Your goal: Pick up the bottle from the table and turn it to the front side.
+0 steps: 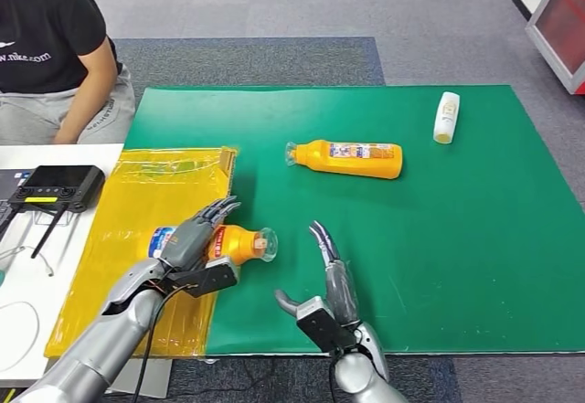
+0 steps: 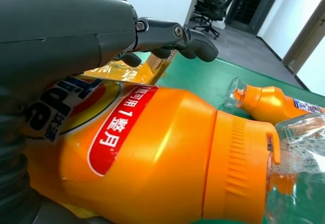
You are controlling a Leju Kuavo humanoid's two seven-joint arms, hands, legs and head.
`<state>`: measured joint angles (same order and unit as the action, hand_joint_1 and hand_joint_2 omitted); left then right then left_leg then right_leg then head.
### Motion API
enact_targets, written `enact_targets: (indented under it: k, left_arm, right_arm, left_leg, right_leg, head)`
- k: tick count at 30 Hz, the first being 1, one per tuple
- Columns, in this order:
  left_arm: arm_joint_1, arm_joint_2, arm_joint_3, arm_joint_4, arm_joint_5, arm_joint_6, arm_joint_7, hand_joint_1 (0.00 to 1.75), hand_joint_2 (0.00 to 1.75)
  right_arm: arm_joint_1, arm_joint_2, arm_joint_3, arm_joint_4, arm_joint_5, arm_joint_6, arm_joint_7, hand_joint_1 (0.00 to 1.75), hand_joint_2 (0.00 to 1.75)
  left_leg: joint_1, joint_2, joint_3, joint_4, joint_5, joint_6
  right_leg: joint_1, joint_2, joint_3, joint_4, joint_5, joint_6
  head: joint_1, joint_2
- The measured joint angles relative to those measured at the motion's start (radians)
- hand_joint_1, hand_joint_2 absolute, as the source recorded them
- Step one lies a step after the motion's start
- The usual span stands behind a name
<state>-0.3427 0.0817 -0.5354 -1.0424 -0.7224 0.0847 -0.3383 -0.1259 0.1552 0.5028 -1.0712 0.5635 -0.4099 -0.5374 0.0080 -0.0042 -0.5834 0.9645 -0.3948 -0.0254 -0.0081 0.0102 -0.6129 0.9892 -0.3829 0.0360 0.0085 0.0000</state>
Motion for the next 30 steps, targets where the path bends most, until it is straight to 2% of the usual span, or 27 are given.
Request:
enact_targets:
  k: [11, 18, 24, 28, 30]
  left_arm:
    - [0.019, -0.028, -0.008, 0.007, -0.008, 0.064, -0.006, 0.00, 1.75]
    - [0.059, -0.032, 0.002, -0.101, 0.077, 0.067, -0.062, 0.00, 1.75]
    - [0.130, -0.038, 0.035, -0.308, 0.271, 0.110, -0.220, 0.00, 1.75]
    - [0.175, -0.062, 0.066, -0.455, 0.414, 0.158, -0.324, 0.00, 1.75]
    - [0.193, -0.073, 0.075, -0.509, 0.463, 0.175, -0.349, 0.00, 1.75]
  right_arm:
    - [-0.004, 0.000, 0.007, 0.014, 0.014, 0.001, -0.012, 0.00, 1.75]
    - [-0.003, -0.003, 0.007, 0.024, 0.014, -0.011, -0.020, 0.00, 1.75]
    - [0.000, -0.006, 0.007, 0.032, 0.013, -0.012, -0.029, 0.00, 1.75]
    - [0.000, -0.006, 0.008, 0.038, 0.011, -0.008, -0.030, 0.00, 1.75]
    - [0.000, -0.005, 0.010, 0.041, 0.009, -0.006, -0.030, 0.00, 1.75]
  left_leg:
    - [0.000, 0.000, -0.007, 0.000, 0.000, 0.000]
    - [0.000, 0.000, -0.009, 0.000, 0.000, 0.000]
    - [0.000, 0.000, -0.011, 0.000, 0.000, 0.000]
    - [0.000, 0.000, -0.011, 0.000, 0.000, 0.000]
    - [0.000, 0.000, -0.012, 0.000, 0.000, 0.000]
  right_leg:
    - [0.000, 0.000, -0.007, 0.000, 0.000, 0.000]
    - [0.000, 0.000, -0.009, 0.000, 0.000, 0.000]
    - [0.000, 0.000, -0.011, 0.000, 0.000, 0.000]
    - [0.000, 0.000, -0.011, 0.000, 0.000, 0.000]
    - [0.000, 0.000, -0.011, 0.000, 0.000, 0.000]
  head:
    - [0.000, 0.000]
    - [0.000, 0.000]
    - [0.000, 0.000]
    - [0.000, 0.000]
    - [0.000, 0.000]
